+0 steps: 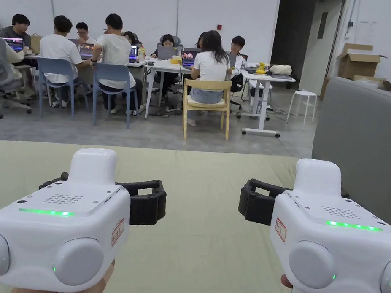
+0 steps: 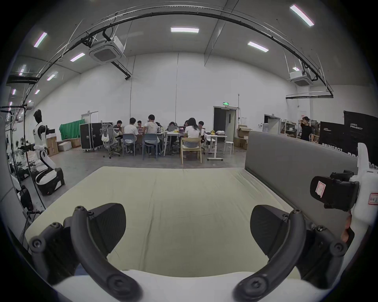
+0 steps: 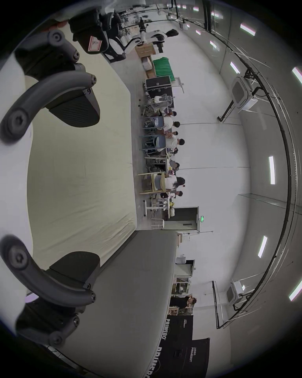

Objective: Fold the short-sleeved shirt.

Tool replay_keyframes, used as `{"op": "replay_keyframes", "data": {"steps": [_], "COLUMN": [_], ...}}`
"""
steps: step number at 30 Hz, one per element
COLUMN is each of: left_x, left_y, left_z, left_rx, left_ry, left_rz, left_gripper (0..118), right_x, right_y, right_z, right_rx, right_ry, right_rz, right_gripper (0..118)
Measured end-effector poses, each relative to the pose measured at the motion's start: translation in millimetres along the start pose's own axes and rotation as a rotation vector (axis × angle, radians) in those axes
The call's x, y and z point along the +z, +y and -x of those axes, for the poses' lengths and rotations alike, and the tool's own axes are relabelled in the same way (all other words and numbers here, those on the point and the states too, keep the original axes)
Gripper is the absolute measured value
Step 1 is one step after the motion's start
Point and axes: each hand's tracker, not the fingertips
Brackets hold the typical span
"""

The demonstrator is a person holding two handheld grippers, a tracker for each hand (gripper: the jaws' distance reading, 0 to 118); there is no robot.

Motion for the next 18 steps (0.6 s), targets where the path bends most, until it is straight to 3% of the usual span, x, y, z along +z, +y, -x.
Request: {"op": "replay_keyframes", "data": {"steps": [18], "left_x": [0.6], "left_y": [-2.9], "left_z": [0.4], "left_rx": [-0.001], "left_ry": [0.004], "left_rz": [0.008], "left_gripper": [118], "right_x": [0.3], "right_y": [1.3], "right_z": [6.6], "right_rx": [0.024], "right_ry": [0.022], "right_rz": [0.002], "right_gripper": [118]}}
